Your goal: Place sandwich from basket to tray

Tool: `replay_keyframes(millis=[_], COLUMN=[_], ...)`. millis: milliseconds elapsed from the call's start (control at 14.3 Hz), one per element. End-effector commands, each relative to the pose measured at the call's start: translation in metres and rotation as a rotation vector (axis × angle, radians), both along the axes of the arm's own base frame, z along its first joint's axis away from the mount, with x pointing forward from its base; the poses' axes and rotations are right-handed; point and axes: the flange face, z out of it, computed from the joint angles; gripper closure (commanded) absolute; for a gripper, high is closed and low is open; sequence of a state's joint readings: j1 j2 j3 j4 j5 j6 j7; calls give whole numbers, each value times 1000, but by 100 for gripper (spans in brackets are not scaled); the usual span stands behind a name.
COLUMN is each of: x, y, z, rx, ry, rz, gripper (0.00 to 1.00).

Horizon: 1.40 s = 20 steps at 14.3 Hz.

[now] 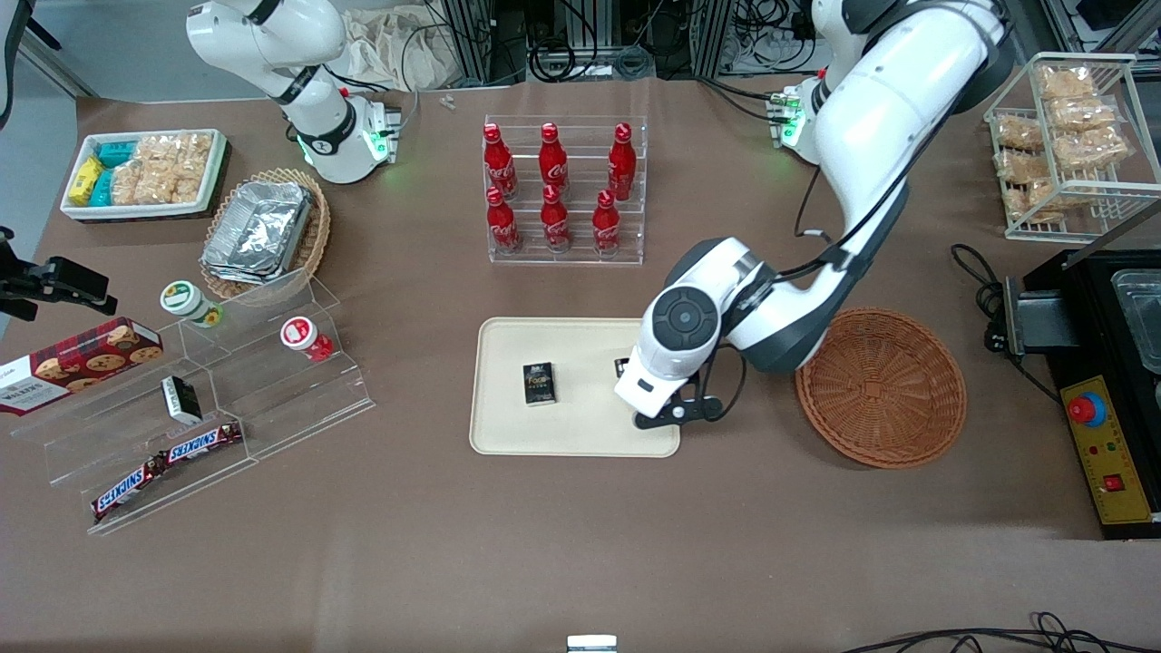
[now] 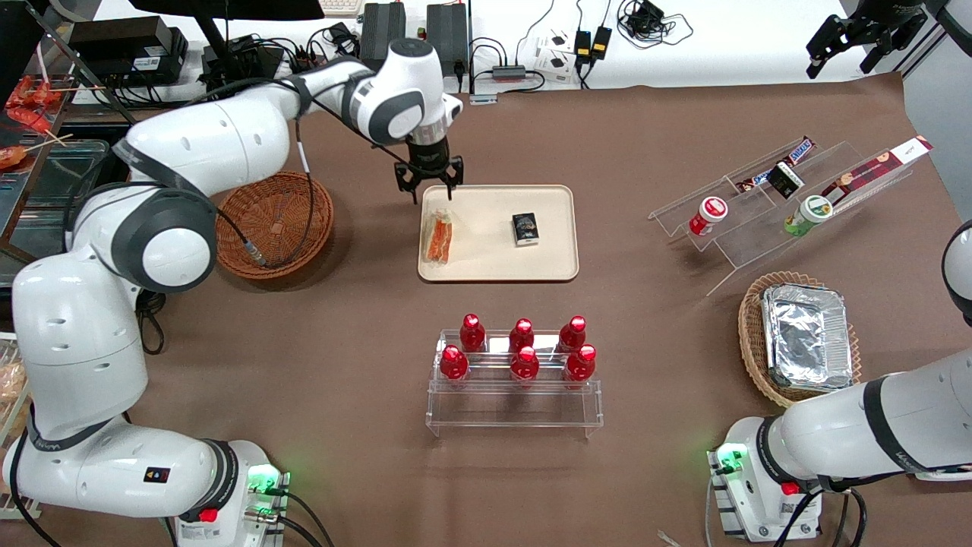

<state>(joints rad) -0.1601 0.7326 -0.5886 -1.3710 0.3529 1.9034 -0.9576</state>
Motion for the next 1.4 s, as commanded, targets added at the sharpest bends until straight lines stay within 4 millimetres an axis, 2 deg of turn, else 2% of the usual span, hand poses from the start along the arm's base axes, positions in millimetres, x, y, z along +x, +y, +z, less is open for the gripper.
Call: replay_keyframes(millis=[0,70,209,349,419,558,698,907,1116,1326], x=[16,17,20,14,2,-25,-30,-9,16,24], y=[65,73,122,186,216,273,314,329,328,324], z=[55,70,102,140,158,175,186,201,203,202], rx=[58,56,55,34,19,47,40,31,23,24], ry=[-22,-32,-34,-39,-40,-19,1,25,51,70], rz=[55,16,-1,-4,-50,-164,-246,-268,-249,-267], gripper=[0,0,0,0,0,1,1,0,0,0])
